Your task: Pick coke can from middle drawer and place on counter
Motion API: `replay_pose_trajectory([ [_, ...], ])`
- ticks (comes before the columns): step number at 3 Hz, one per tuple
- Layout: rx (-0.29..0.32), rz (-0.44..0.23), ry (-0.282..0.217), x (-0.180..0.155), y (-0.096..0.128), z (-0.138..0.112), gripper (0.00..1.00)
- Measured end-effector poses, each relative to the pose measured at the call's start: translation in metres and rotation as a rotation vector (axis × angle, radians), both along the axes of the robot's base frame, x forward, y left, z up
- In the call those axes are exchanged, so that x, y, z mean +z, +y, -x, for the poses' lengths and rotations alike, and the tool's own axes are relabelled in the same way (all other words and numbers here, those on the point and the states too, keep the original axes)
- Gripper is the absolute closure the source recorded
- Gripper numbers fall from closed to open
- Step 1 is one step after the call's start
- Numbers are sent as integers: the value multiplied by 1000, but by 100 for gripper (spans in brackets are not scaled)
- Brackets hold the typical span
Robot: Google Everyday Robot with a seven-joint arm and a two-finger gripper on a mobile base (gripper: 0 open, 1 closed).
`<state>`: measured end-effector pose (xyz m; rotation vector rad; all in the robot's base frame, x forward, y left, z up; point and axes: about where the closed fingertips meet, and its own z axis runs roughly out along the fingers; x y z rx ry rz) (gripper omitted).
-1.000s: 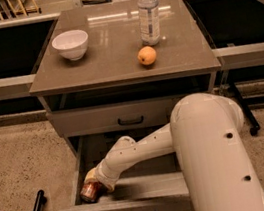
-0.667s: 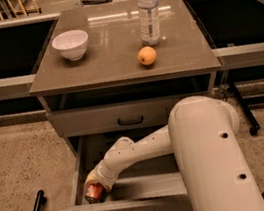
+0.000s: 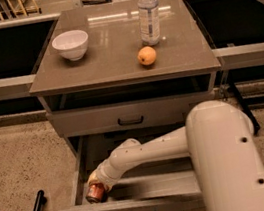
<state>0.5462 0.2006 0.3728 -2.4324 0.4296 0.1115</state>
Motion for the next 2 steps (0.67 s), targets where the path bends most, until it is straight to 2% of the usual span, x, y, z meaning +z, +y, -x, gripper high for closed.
replay_pose_trajectory([
  [1, 21, -170, -70, 59, -23, 14, 100],
  [2, 40, -169, -176, 104, -77, 31, 100],
])
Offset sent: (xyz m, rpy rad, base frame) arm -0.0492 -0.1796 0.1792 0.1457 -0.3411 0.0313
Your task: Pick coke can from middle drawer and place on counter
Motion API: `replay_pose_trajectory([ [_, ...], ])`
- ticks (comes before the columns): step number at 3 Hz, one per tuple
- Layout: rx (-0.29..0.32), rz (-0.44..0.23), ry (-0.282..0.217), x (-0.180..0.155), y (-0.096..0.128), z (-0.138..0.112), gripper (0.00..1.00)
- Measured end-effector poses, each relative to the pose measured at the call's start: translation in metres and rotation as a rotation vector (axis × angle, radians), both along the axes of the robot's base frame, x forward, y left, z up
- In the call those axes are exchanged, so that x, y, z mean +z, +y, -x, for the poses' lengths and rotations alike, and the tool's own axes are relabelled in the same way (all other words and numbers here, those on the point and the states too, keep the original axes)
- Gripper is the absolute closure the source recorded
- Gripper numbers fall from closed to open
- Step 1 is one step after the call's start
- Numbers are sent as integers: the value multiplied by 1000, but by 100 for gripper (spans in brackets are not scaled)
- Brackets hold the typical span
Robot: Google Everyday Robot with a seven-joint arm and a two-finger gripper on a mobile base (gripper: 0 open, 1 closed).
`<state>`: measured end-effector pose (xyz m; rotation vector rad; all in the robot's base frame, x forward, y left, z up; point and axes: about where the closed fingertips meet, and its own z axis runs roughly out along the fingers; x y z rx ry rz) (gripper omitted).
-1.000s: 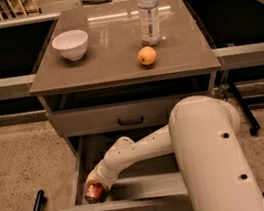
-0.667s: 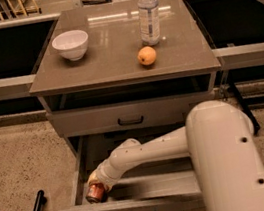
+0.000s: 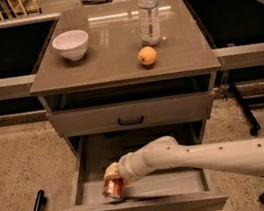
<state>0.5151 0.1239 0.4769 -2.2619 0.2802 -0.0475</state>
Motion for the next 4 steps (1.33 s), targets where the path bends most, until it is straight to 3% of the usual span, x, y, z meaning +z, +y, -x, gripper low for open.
replay_pose_trajectory([
  [1, -5, 22, -86, 51, -53, 19, 100],
  [2, -38, 25, -96, 53, -72, 16, 100],
  [3, 13, 51, -227, 77, -68, 14, 100],
  [4, 59, 37, -385, 122, -67, 17, 100],
])
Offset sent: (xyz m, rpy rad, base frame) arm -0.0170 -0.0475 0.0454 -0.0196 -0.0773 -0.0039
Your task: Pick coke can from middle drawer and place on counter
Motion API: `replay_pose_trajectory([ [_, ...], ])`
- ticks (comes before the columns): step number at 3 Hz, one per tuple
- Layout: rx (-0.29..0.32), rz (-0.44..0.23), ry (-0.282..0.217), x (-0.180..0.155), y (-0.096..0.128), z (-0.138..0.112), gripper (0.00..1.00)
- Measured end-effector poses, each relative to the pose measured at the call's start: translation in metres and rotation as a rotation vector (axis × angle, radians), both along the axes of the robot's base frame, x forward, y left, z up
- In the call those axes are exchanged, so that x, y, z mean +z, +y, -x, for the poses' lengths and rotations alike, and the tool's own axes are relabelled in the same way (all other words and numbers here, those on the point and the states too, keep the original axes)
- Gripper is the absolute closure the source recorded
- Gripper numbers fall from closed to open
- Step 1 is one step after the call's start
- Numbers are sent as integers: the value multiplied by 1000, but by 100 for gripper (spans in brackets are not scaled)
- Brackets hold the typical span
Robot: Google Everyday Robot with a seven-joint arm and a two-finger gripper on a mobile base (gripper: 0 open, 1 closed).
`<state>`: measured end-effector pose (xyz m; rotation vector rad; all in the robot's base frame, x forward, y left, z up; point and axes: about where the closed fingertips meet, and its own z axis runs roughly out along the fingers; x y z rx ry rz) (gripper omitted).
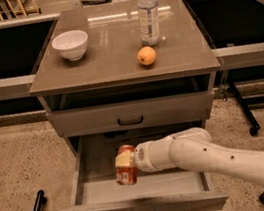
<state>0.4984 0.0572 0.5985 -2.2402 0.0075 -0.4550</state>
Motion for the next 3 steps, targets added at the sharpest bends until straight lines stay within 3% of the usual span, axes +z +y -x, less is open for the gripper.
replay_pose_trajectory([
  [1, 34, -63, -136, 63, -14, 8, 100],
  [2, 75, -68, -284, 135, -51, 21, 100],
  [3, 76, 42, -413, 168, -91, 36, 100],
])
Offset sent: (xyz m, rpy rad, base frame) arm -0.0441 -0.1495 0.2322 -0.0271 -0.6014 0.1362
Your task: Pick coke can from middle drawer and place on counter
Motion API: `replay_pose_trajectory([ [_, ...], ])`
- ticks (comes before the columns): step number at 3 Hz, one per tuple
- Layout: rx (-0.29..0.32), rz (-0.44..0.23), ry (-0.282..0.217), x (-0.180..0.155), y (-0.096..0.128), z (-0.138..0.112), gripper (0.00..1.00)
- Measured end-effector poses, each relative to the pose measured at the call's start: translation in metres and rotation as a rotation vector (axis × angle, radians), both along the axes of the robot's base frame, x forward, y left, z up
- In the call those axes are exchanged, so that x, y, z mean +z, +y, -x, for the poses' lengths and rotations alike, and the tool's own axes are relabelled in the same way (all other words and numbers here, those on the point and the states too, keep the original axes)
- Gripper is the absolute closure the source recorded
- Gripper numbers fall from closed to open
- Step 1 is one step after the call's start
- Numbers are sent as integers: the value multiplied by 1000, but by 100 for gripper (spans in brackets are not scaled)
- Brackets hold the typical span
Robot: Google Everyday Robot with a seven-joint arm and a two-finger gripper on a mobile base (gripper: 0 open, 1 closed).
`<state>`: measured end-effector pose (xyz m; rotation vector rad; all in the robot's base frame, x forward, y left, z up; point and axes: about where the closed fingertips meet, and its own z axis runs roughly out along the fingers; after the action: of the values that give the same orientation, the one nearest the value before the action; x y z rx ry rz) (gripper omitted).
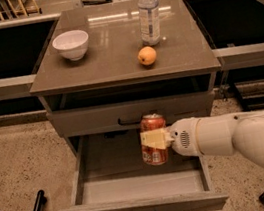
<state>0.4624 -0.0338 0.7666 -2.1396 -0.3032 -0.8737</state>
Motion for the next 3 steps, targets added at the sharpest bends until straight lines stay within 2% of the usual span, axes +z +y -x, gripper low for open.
replay_pose_trajectory([
  [1, -25, 5, -6, 3, -11, 1, 100],
  [2, -54, 52, -116, 20, -20, -12, 100],
  [3, -90, 109, -297, 57, -48, -44, 100],
])
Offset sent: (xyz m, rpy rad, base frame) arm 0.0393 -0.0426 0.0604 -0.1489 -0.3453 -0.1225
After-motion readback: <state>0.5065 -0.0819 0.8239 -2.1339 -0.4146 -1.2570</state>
